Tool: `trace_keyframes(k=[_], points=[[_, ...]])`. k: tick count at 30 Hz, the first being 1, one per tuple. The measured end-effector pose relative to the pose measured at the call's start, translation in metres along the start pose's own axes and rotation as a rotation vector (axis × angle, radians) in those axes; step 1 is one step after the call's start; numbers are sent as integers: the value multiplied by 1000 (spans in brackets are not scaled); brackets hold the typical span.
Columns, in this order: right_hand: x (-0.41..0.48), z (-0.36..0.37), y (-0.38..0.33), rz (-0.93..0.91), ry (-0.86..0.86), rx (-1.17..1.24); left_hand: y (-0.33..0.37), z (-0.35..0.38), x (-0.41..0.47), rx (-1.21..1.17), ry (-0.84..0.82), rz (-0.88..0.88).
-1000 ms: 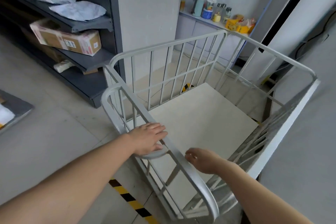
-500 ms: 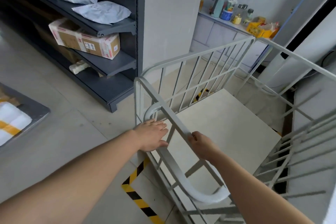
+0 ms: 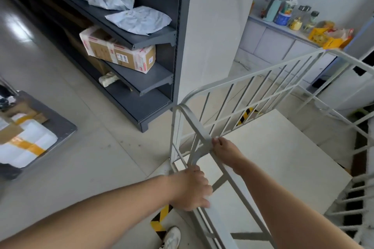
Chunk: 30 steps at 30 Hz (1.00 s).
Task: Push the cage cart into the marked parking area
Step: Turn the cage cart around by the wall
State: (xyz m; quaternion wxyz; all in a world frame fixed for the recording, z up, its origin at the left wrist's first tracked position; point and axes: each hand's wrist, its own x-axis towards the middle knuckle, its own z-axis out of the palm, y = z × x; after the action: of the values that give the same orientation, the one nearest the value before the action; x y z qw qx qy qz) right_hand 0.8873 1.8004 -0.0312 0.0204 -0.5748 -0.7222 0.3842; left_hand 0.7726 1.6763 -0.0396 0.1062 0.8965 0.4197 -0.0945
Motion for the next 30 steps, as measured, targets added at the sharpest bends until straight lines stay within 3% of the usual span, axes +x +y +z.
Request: trace_keyframes(k=[10, 19, 26, 30], points=[[100, 12, -62, -6, -140, 82, -39, 3, 0, -193, 84, 318], [120, 16, -69, 16, -349, 251, -54, 9, 3, -220, 86, 423], [116, 28, -65, -9, -244, 258, -66, 9, 5, -140, 50, 542], [114, 30, -64, -9, -212, 250, -99, 6, 14, -113, 149, 723]])
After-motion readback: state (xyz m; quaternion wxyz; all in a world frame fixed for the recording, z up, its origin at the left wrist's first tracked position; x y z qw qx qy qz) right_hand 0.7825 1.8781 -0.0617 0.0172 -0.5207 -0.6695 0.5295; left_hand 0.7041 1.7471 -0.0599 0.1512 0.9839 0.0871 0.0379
